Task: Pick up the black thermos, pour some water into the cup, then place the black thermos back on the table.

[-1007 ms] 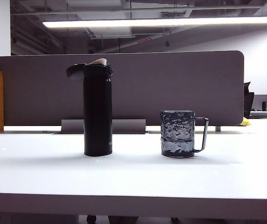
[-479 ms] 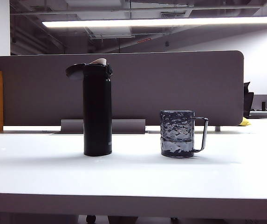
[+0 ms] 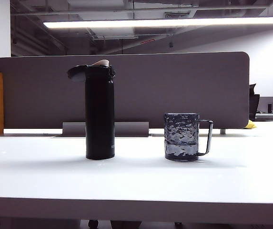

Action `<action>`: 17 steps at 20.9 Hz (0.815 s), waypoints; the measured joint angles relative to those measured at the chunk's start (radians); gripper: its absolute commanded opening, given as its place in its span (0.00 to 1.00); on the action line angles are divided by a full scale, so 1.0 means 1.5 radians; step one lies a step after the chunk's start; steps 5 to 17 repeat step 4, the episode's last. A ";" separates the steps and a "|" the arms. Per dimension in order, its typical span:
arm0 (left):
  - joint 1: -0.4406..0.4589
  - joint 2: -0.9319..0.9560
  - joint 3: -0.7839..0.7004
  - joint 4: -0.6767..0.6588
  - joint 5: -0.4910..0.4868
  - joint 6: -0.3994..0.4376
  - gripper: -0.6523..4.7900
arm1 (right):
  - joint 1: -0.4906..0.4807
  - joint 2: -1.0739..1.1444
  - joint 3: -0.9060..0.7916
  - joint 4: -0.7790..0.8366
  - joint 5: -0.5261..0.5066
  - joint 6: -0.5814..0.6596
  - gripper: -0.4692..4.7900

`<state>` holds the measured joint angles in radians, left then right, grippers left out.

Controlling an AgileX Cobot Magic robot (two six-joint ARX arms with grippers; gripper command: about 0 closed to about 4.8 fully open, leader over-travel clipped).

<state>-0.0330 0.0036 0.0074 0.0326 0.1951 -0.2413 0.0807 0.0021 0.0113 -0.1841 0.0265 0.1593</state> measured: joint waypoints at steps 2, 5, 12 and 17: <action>0.000 0.000 0.000 0.000 0.000 0.000 0.11 | 0.000 0.000 0.000 0.000 0.000 0.000 0.11; 0.000 0.000 0.000 0.000 0.000 0.000 0.11 | 0.000 0.000 0.000 0.000 0.000 0.000 0.11; 0.000 0.000 0.000 0.000 0.000 0.000 0.11 | 0.000 0.000 0.000 0.000 0.000 0.000 0.11; 0.000 0.000 0.000 0.000 0.000 0.000 0.11 | 0.000 0.000 0.000 0.000 0.000 0.000 0.11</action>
